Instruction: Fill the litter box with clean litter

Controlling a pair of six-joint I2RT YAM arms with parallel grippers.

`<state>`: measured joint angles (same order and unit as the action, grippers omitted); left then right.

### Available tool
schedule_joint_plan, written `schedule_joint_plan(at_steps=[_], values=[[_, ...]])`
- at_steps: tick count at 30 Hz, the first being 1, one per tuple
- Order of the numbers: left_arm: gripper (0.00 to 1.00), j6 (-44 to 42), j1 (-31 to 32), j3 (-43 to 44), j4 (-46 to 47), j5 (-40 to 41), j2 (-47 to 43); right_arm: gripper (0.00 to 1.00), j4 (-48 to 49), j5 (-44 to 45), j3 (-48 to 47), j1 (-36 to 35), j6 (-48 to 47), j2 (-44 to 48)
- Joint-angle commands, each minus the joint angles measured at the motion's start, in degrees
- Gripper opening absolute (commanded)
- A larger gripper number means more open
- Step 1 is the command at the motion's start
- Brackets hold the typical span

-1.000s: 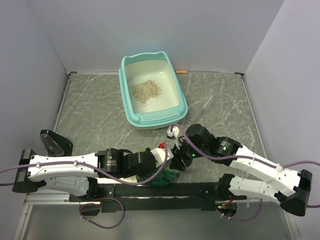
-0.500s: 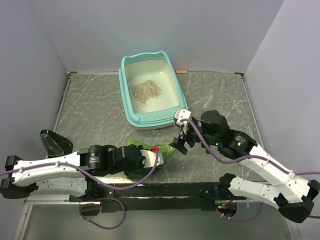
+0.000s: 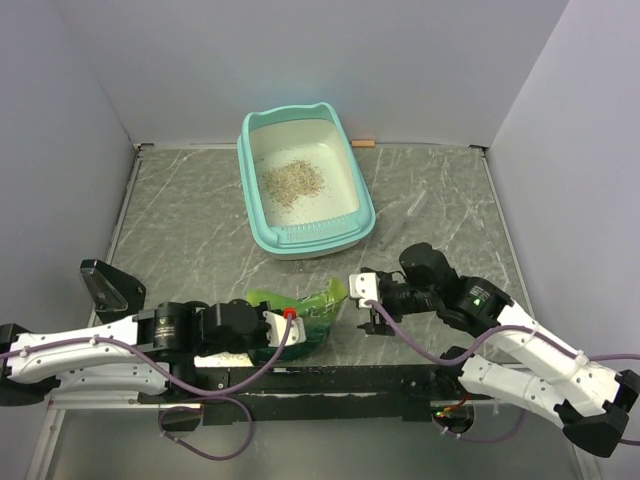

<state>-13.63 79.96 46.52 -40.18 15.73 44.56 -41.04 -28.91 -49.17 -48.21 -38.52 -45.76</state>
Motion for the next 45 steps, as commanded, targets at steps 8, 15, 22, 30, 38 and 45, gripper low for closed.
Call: schedule_joint_plan(at_steps=[8,15,22,30,38,45], values=[[0.01,-1.22,0.02,-2.05,12.85,0.71,-6.59,0.74,7.46,-2.82,-1.46,-5.23,-4.80,-5.92],[0.01,-1.40,0.02,-3.89,14.08,0.27,-7.99,0.74,9.04,-0.45,-3.39,-5.23,-7.35,-7.77],[0.01,-0.88,0.10,-5.04,14.87,-0.08,-8.87,0.73,10.36,-2.12,-4.44,-5.06,-8.32,-9.96],[0.01,-0.43,0.10,-5.65,14.96,-0.35,-10.80,0.70,10.54,-4.22,-4.89,-4.18,-9.20,-13.91],[0.01,-0.43,0.02,-5.83,14.87,-0.78,-12.30,0.54,10.54,-6.77,-2.51,-1.72,-9.38,-15.67],[0.01,-0.35,0.02,-6.18,14.70,-0.70,-12.83,0.47,9.05,-8.27,-3.21,-0.31,-10.17,-19.10]])
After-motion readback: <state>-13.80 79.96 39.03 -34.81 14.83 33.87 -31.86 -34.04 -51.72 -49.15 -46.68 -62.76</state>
